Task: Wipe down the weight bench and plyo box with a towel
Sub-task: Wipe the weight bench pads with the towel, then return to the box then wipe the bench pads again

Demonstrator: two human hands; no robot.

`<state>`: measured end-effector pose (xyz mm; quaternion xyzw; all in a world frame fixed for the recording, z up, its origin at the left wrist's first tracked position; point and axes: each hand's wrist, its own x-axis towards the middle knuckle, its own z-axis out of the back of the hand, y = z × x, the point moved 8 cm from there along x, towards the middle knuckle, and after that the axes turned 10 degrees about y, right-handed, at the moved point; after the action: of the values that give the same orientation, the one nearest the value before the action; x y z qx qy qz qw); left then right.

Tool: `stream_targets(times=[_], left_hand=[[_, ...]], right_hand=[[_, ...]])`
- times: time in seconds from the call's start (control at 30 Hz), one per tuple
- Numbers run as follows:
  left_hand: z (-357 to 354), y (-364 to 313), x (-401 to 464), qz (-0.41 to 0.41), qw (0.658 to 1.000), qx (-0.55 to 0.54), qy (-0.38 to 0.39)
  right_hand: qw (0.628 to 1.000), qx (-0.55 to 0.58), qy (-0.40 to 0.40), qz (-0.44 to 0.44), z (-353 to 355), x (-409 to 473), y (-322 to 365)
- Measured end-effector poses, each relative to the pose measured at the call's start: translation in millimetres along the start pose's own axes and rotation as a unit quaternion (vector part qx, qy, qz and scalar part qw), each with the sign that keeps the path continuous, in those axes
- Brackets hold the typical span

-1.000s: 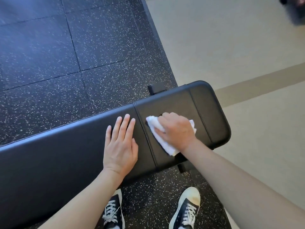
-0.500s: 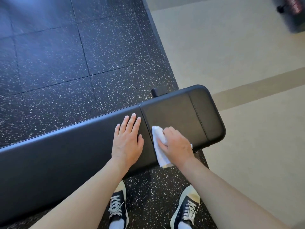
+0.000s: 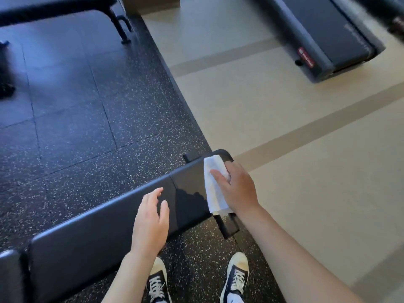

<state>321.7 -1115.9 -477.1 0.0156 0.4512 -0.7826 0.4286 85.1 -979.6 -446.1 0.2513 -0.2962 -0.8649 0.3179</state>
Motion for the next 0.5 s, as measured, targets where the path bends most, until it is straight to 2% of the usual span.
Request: stream_targets(times=[0.27, 0.5], left_hand=[[125.9, -157.8, -19.0, -0.128, 0.988, 0.092, 0.001], [232.1, -283.0, -57.3, -0.211, 0.968, 0.130, -0.031]], right_hand=[[0.998, -0.012, -0.054, 0.032, 144.4, -41.3, 110.3], [0.988, -0.034, -0.133, 0.073, 250.8, -87.6, 211.6]])
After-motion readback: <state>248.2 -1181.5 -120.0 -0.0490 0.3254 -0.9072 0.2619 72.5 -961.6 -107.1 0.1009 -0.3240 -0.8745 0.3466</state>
